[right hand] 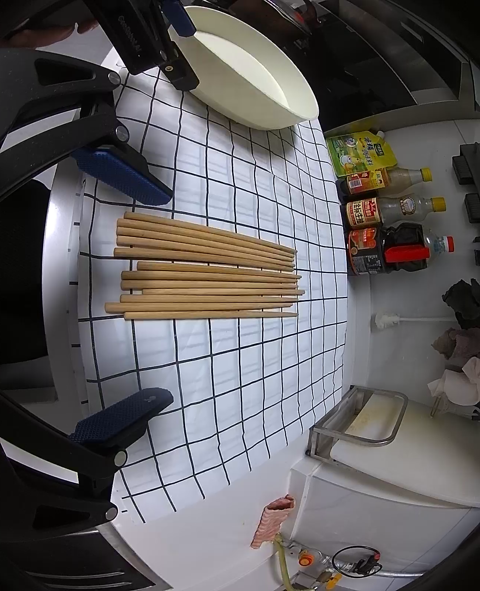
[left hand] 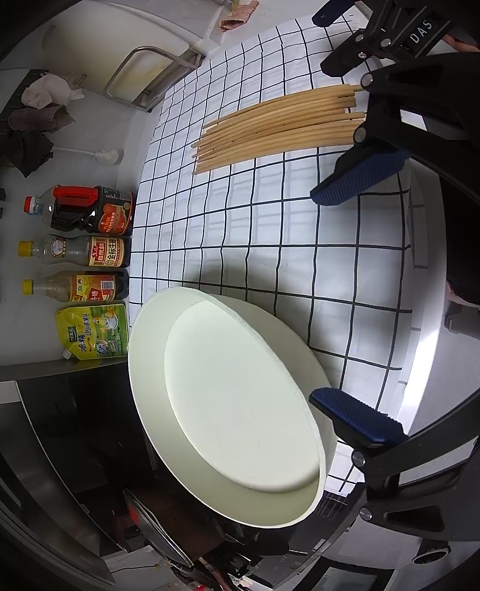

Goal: Organize utensils

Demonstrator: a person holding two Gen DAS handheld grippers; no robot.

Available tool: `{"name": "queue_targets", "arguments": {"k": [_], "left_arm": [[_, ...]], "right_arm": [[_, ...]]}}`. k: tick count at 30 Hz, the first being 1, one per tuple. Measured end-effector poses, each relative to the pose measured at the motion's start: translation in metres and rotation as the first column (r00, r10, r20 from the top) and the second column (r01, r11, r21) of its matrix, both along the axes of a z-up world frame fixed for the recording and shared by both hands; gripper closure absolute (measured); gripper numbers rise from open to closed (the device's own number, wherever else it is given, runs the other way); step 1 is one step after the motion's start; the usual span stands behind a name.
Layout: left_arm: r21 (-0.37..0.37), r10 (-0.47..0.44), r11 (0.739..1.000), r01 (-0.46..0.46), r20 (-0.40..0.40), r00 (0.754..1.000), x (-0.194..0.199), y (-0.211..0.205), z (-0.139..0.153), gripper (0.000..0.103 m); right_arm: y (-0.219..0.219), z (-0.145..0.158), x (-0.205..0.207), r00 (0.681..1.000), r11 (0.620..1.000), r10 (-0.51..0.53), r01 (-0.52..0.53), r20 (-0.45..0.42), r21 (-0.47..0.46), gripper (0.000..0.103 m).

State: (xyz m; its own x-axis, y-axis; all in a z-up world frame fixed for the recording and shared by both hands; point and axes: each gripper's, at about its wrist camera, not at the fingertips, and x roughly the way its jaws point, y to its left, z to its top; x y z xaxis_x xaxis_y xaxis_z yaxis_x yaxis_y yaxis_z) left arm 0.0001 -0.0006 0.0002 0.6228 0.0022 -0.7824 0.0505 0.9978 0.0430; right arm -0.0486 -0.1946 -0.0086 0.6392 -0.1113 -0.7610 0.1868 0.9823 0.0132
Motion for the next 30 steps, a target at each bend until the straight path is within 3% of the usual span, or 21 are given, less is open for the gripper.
{"name": "queue_targets", "arguments": {"k": [30], "left_arm": [[0.001, -0.001, 1.000, 0.001, 0.005, 1.000, -0.004, -0.003, 0.012, 0.006]], "right_arm": [[0.000, 0.004, -0.005, 1.000, 1.000, -0.002, 0.002, 0.008, 0.000, 0.008]]}}
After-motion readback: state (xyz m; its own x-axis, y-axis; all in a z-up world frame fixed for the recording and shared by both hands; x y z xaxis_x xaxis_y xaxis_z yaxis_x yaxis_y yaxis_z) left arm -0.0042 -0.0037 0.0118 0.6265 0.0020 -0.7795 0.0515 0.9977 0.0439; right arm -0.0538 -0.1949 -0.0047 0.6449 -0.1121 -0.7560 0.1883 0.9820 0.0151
